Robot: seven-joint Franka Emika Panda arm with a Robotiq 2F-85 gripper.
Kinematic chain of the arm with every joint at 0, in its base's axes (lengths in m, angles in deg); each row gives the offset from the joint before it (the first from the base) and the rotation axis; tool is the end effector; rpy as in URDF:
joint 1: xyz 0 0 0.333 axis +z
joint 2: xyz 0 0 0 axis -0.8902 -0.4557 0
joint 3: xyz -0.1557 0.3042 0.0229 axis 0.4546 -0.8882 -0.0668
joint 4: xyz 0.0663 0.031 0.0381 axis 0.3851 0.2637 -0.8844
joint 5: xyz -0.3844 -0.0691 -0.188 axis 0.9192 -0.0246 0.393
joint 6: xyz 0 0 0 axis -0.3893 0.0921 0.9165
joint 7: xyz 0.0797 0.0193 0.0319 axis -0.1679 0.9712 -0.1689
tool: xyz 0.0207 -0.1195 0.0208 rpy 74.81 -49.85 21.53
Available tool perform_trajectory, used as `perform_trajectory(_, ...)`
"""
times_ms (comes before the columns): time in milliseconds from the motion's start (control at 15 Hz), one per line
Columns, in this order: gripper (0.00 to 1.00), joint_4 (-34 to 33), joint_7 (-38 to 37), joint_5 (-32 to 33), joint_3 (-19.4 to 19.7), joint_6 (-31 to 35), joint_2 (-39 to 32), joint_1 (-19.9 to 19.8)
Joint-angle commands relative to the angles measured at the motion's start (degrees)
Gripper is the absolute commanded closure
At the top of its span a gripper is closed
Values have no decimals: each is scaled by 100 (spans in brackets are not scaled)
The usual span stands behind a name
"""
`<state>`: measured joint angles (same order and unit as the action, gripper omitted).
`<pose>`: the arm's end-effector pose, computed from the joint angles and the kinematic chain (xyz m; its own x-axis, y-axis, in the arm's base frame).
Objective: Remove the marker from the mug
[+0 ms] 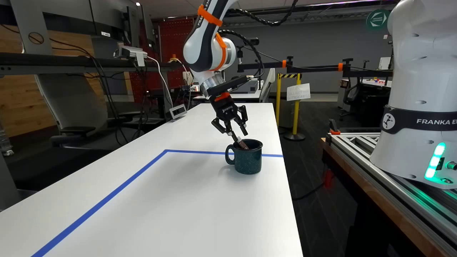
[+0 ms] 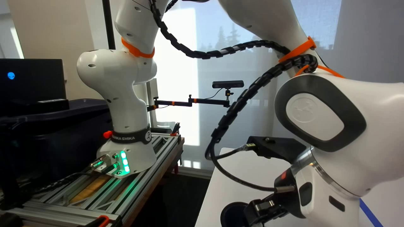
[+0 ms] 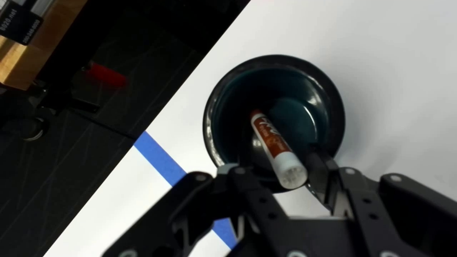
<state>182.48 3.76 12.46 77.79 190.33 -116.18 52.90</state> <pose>0.5044 -0.2351 0.1351 0.4419 -0.7817 -0.4401 -0.7659 -0.5842 0.2687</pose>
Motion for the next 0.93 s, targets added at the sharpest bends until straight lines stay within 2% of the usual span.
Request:
perform_trajectory(0,48,-3,3,122,9,-11,58,5)
perform_trajectory(667,51,-72,-25,222,45,23,-17,1)
perform_trajectory(867,55,-106,-25,231,47,33,-40,3)
